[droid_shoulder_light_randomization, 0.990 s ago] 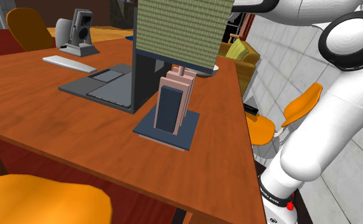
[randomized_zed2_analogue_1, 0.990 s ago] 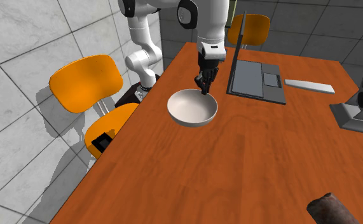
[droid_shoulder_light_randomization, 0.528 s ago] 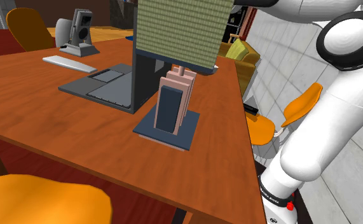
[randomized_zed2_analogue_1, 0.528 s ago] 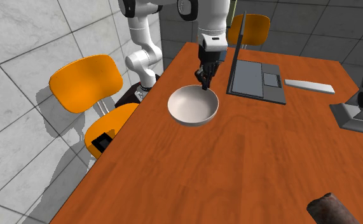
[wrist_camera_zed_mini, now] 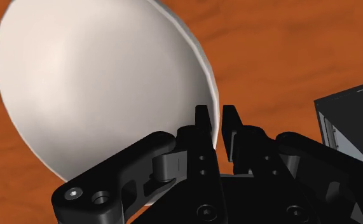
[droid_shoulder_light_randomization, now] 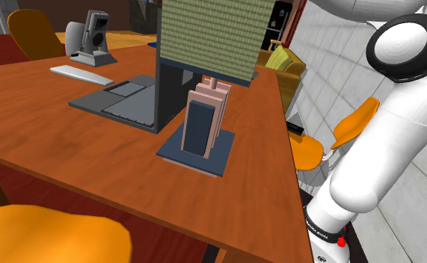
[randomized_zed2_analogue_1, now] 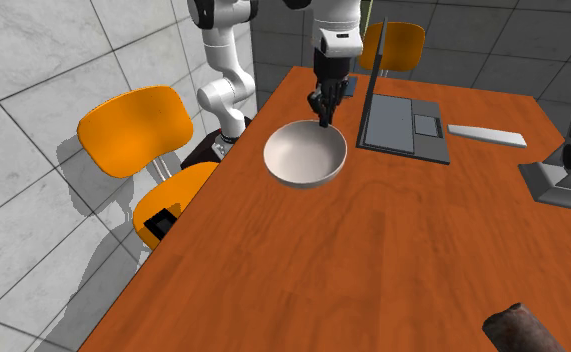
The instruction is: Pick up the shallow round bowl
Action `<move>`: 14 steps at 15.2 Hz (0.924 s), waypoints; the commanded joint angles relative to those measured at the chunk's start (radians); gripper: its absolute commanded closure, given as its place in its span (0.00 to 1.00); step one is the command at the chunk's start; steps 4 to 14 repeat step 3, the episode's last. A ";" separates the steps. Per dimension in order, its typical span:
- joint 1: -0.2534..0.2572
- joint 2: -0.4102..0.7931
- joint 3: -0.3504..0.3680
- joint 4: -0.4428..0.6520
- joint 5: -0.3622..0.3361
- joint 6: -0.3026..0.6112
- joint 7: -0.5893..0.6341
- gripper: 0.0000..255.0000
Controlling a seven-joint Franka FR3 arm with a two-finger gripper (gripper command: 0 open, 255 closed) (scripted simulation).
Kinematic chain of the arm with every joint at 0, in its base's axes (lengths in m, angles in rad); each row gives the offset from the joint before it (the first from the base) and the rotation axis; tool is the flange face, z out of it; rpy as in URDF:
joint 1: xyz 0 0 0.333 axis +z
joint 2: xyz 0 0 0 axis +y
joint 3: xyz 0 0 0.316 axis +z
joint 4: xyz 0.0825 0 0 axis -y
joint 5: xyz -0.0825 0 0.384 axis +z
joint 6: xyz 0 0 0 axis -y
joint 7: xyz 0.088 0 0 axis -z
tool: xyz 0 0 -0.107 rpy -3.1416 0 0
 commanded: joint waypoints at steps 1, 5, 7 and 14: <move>0.000 0.011 0.000 0.043 0.001 -0.032 -0.001 1.00; 0.000 0.012 0.000 0.046 0.001 -0.034 -0.001 1.00; 0.000 0.012 0.000 0.046 0.001 -0.034 -0.001 1.00; 0.000 0.012 0.000 0.046 0.001 -0.034 -0.001 1.00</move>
